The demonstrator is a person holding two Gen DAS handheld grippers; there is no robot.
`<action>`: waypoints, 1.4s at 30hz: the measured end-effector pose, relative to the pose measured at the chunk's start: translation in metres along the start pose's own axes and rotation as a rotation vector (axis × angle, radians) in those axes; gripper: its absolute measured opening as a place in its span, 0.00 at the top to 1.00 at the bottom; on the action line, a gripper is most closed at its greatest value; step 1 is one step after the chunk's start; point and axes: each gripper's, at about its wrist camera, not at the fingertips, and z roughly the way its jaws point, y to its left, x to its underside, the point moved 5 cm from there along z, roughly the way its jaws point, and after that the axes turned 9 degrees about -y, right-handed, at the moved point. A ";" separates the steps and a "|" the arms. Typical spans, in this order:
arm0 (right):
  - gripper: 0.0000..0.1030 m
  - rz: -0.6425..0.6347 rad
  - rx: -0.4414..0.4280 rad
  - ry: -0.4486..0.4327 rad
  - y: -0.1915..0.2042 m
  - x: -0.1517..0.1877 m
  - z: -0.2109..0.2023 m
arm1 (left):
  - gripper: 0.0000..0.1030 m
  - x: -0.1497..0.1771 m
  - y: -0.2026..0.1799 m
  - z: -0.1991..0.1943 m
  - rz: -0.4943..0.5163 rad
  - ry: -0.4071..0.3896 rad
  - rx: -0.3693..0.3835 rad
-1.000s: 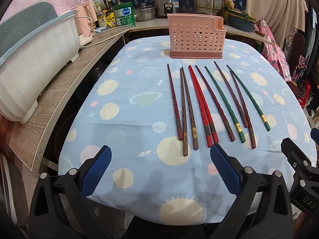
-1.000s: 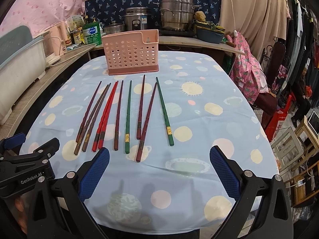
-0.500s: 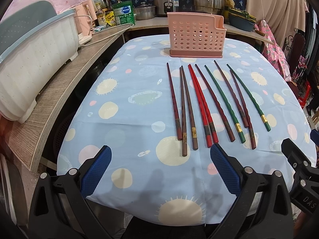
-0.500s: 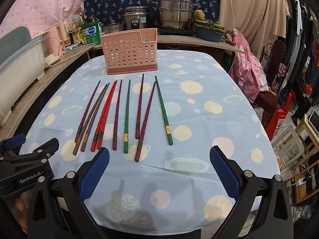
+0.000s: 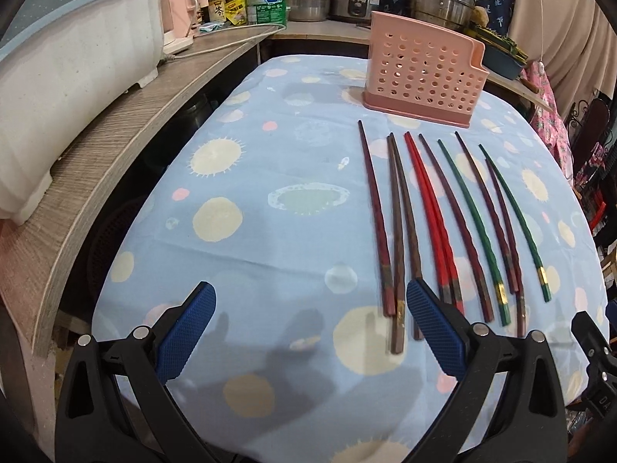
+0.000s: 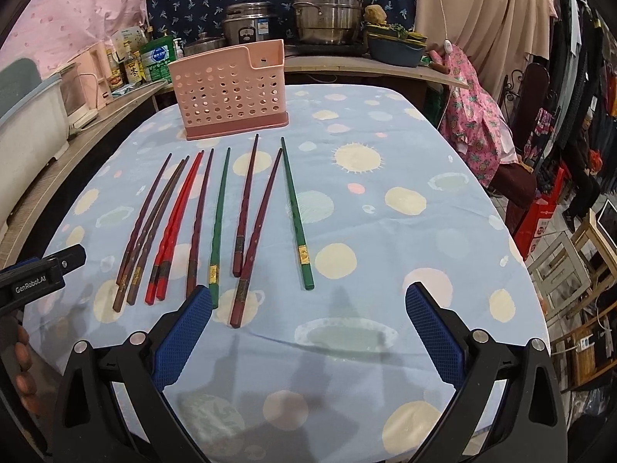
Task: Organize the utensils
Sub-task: 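Grasp a dark red chopstick with the left tool while the right tool grasps a green chopstick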
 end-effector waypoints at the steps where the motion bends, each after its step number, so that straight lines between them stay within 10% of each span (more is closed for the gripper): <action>1: 0.07 0.002 0.001 0.003 -0.001 -0.001 0.003 | 0.08 -0.001 -0.001 0.005 0.005 0.002 -0.003; 22: 0.07 0.007 0.011 0.043 -0.004 -0.014 0.039 | 0.07 -0.002 -0.015 0.060 0.080 0.067 -0.013; 42: 0.65 -0.018 -0.020 0.117 -0.001 0.001 0.075 | 0.44 0.017 -0.017 0.040 0.080 0.117 0.060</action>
